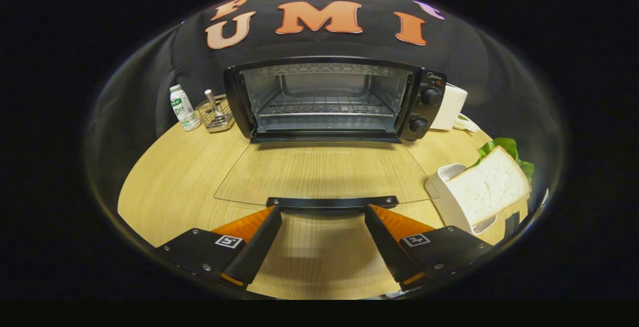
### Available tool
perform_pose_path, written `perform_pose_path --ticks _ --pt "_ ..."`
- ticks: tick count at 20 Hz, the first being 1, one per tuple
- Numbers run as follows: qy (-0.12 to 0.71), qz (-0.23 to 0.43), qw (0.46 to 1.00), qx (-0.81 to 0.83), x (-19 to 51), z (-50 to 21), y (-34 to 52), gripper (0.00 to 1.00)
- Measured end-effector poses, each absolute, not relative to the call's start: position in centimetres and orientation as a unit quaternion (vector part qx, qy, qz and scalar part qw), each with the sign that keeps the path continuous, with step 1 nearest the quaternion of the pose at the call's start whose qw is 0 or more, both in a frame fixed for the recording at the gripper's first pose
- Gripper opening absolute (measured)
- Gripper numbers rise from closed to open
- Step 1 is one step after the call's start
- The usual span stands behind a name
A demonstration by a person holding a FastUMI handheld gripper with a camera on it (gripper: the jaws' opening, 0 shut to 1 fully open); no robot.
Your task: Open the toaster oven, put the food inside, and close the toaster oven door.
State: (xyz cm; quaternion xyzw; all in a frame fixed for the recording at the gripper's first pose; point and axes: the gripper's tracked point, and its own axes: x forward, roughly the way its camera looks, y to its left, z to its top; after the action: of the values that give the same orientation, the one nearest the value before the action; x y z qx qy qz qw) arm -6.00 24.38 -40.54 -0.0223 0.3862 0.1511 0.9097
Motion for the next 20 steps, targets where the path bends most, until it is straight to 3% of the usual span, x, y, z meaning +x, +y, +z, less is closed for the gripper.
perform_pose_path --ticks 11,20 --pt "0.361 0.125 0.923 -0.045 1.0 -33.5 8.2 1.00" --pt "0.437 0.143 0.888 0.011 4.0 -34.7 1.1 1.00"
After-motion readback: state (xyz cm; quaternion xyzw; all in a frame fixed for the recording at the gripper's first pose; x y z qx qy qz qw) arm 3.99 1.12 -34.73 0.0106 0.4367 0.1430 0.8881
